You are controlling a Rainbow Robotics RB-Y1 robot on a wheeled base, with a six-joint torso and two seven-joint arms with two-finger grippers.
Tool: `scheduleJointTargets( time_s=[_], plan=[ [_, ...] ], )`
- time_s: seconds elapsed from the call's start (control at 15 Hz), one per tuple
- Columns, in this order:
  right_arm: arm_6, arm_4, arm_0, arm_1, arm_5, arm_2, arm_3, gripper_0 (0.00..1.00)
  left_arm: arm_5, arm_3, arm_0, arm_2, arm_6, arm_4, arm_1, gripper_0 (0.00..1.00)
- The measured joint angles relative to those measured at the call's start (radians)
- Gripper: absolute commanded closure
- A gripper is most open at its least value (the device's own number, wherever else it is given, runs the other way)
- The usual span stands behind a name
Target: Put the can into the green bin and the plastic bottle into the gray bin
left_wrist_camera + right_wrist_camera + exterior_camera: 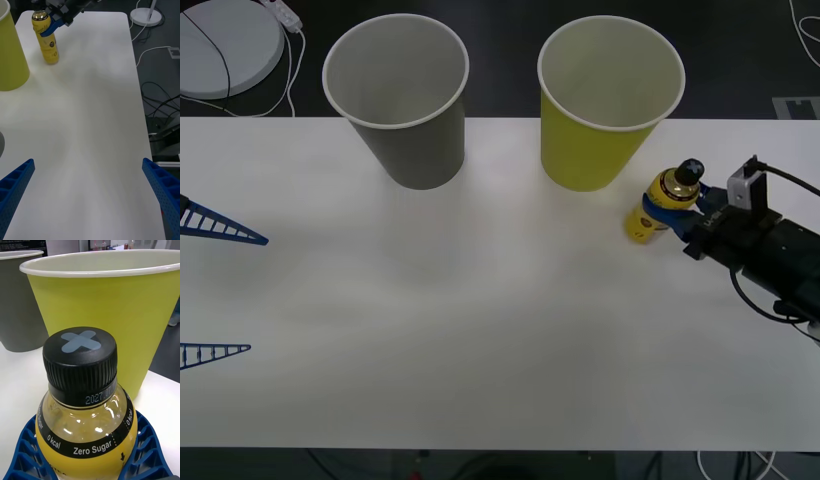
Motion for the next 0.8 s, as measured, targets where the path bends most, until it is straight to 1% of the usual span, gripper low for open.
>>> scheduleJointTargets(
  time_s=[0.47,0.8],
  plan=[
    [-0.007,-0.036,0.020,-0.041,-0.068,-0.037,-0.007,1.00,0.000,0.000,0.000,0.000,0.000,0.000,0.000,0.00],
    [-0.042,-0.041,0.072,-0.082,-0.056,-0.071,-0.092,1.00,0.000,0.000,0.000,0.000,0.000,0.000,0.000,0.00]
  ],
)
